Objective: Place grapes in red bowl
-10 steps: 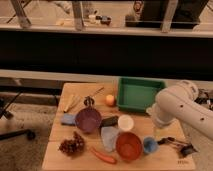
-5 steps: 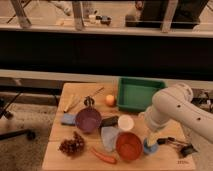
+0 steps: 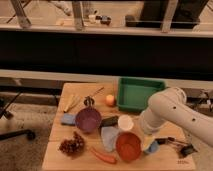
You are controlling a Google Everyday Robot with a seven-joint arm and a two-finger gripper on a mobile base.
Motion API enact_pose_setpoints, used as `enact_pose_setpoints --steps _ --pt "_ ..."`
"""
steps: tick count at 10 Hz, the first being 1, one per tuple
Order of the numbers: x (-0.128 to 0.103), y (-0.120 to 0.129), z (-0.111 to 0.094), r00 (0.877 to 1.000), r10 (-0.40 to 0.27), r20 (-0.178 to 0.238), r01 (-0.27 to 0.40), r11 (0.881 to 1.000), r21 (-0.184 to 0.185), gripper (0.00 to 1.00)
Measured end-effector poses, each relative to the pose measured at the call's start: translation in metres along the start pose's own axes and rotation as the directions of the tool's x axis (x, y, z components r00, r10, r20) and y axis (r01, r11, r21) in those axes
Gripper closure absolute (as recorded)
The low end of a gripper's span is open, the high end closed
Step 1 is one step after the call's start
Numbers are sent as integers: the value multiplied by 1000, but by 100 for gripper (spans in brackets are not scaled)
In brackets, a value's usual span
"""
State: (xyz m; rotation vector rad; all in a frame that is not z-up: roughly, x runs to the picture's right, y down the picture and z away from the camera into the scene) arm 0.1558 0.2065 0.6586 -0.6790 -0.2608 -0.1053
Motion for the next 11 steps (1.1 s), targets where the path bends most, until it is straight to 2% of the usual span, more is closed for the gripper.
enact_pose_setpoints --steps 5,8,11 --pt "-23 8 18 998 -20 56 22 999 -37 20" --pt "-57 14 27 994 -65 84 70 996 -57 20" --pt "-82 25 32 986 -111 124 118 992 -54 20"
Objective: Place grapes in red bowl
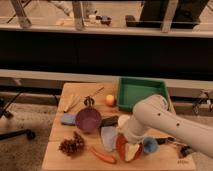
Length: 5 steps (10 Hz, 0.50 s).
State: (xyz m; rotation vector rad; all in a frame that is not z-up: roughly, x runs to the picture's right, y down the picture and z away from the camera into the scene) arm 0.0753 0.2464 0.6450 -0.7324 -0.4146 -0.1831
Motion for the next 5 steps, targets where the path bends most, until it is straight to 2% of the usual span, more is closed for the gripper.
enact_pose_setpoints --steps 5 --pt "-46 7 14 993 -92 80 91 996 11 20"
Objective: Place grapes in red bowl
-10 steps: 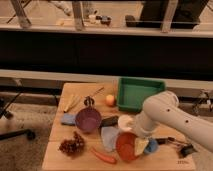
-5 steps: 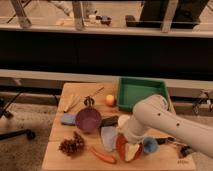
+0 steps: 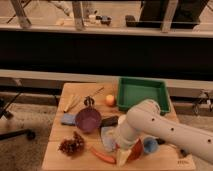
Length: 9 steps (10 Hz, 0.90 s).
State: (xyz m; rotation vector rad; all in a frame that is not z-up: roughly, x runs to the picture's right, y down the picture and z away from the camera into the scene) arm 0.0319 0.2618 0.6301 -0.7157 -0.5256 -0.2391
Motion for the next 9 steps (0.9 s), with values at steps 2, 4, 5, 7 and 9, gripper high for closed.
enact_pose_setpoints --steps 2,4,5,7,9 --pt "-14 0 7 999 -24 28 24 1000 12 20" --pt "-25 -3 11 998 -36 49 34 999 26 20" --pt "-33 -6 14 997 -45 57 43 999 33 20" --pt "-50 -12 20 995 -69 70 65 997 50 20" --pt "-61 -17 27 994 -84 71 80 995 59 20"
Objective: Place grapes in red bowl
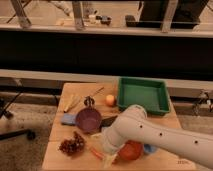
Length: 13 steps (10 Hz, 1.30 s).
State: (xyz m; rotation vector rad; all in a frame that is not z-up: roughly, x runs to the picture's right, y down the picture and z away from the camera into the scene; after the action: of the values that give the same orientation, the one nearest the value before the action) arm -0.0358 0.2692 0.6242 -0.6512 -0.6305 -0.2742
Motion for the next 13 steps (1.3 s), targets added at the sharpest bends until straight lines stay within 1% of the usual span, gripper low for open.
enact_pose_setpoints --steps 5,8,13 --pt "-10 -12 28 1000 -23 2 23 1000 -10 20" --pt "-28 -23 45 999 -52 10 53 999 -15 20" --pt "-48 -38 65 995 -101 10 101 995 -14 20"
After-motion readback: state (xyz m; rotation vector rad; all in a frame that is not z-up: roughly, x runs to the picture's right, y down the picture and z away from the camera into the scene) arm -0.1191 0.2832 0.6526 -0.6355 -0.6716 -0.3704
